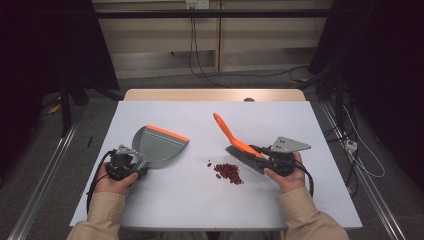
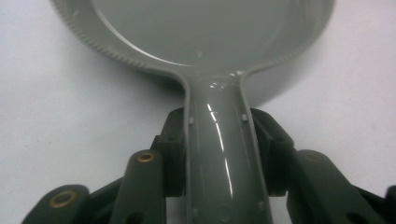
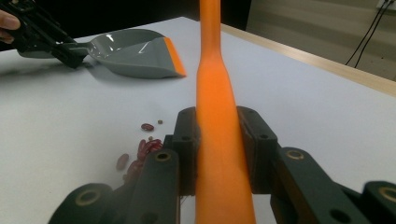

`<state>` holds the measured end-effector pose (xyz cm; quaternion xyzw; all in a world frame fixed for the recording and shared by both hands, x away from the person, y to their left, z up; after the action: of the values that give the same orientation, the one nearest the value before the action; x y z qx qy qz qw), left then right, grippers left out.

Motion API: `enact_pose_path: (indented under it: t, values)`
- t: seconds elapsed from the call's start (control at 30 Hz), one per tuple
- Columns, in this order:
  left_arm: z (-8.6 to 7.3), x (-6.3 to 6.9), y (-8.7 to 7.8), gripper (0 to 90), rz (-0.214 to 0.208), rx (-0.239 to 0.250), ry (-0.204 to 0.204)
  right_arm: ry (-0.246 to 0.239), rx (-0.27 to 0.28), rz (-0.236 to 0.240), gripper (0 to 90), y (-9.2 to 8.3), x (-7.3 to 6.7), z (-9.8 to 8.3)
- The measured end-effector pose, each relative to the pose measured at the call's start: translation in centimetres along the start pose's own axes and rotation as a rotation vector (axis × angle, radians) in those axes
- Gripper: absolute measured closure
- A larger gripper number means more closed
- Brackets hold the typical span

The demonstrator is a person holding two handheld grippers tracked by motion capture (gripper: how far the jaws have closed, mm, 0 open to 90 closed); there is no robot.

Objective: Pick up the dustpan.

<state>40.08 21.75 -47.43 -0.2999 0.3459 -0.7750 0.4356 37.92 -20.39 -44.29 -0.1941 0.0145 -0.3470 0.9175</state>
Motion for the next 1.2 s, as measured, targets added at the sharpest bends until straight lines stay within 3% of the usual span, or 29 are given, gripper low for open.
enact_pose_path:
  t: [0.4,0.53,0.83,1.1,1.2]
  values:
    - [-0.4,0.6,-2.9,62.5,-0.102,0.046,0.058,0.019,0.007,-0.029,71.2,-0.2,0.1,-0.1]
    - [-1.1,0.4,-2.4,62.4,-0.126,0.031,0.051,0.026,0.004,-0.032,71.1,-0.1,0.2,-0.2]
    - [-1.7,0.3,-1.2,61.2,-0.116,-0.005,0.093,0.029,-0.006,-0.03,71.1,0.3,0.1,-0.3]
    - [-0.7,0.8,-0.9,50.3,-0.058,-0.003,0.105,0.026,-0.014,-0.029,71.1,0.4,0.1,-0.4]
    - [-0.2,1.2,-0.9,51.7,-0.046,-0.012,0.13,0.029,-0.012,-0.032,71.1,0.3,0.1,-0.4]
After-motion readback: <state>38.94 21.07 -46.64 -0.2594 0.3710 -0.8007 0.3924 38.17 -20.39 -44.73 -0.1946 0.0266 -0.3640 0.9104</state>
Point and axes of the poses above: each handheld gripper's, and its own axes: y roughly forward along the jaws, z roughly out of its top, x roughly to its right, the point moved 5 cm from there along y, roughly forward along the jaws, and after that the axes turned 9 degrees about -y, right-handed, at the moved point
